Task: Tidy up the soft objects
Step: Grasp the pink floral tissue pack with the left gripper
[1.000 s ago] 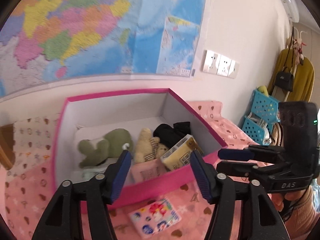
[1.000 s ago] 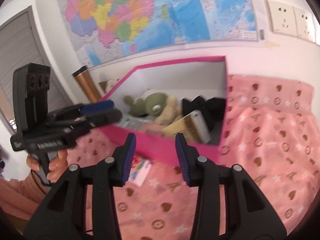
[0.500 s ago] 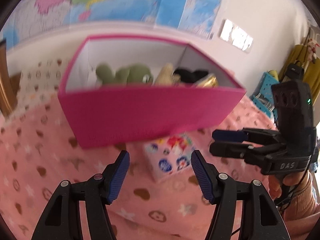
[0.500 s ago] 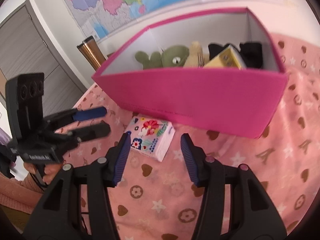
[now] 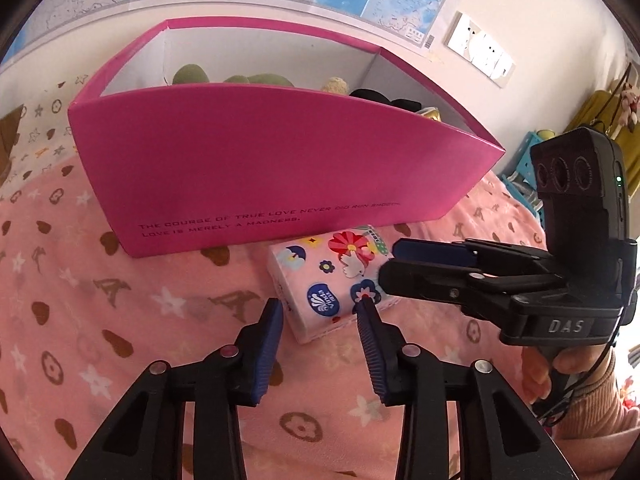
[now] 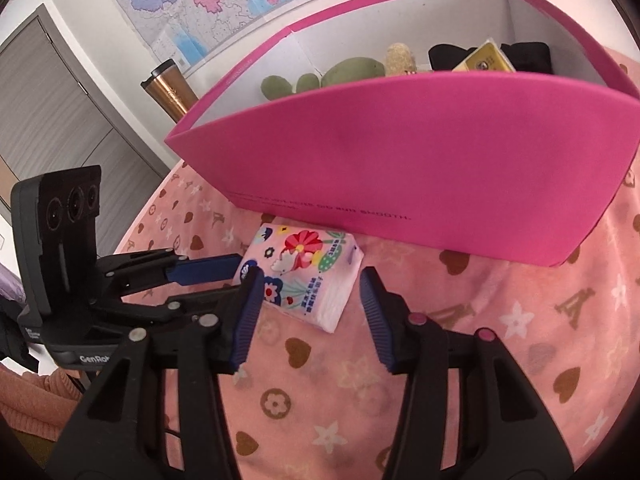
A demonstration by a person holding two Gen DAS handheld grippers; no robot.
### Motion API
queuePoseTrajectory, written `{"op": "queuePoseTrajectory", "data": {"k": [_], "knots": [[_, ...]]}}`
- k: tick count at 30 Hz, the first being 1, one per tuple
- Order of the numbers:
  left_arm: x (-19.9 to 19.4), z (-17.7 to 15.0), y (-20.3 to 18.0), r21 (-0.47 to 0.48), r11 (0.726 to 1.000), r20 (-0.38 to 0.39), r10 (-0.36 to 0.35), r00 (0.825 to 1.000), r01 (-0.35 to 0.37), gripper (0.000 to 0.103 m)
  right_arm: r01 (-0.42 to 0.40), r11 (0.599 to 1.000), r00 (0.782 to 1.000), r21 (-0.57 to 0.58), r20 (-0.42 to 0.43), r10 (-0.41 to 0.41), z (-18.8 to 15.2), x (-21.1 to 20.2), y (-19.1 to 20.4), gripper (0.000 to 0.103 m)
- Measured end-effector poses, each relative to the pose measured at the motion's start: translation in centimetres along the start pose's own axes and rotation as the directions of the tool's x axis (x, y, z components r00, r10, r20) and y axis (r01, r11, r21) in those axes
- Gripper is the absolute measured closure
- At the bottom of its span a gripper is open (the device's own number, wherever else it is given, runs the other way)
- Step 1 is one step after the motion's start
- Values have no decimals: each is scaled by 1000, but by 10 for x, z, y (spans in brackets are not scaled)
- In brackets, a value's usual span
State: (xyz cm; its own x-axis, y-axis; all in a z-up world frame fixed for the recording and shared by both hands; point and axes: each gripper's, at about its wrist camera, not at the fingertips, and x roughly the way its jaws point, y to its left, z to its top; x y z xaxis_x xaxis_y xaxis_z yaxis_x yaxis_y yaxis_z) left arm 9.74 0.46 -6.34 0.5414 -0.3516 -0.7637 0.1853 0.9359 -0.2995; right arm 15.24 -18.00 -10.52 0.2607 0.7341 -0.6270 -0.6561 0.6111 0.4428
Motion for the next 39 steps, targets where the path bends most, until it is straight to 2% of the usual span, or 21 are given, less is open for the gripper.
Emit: {"op": "queuePoseTrajectory", "data": {"k": [3,5,7,15,39], "knots": [[2,1,2,-7,1000,-4,-14,1000,14,66,-2,1000,1000,7,-7,2,1,3,0,57],[2,2,2,-13,1000,-6,-27,1000,27,66,0,1000,1000,17,-17,1,1,5,-1,64],[3,3,2,-12,1000,-9,-25,1000,25,66,-8,1000,1000,24,-23,8,0,7,-3,66],[4,2,1,-14,999,-10,-39,999,39,66,-8,1000,1000,27,-20,9,-2,6,-3,66],[-25,5,-29,67,997,46,-51,998,48,66,8,1000,999,11,51,-9,-9,-33,5,66]]}}
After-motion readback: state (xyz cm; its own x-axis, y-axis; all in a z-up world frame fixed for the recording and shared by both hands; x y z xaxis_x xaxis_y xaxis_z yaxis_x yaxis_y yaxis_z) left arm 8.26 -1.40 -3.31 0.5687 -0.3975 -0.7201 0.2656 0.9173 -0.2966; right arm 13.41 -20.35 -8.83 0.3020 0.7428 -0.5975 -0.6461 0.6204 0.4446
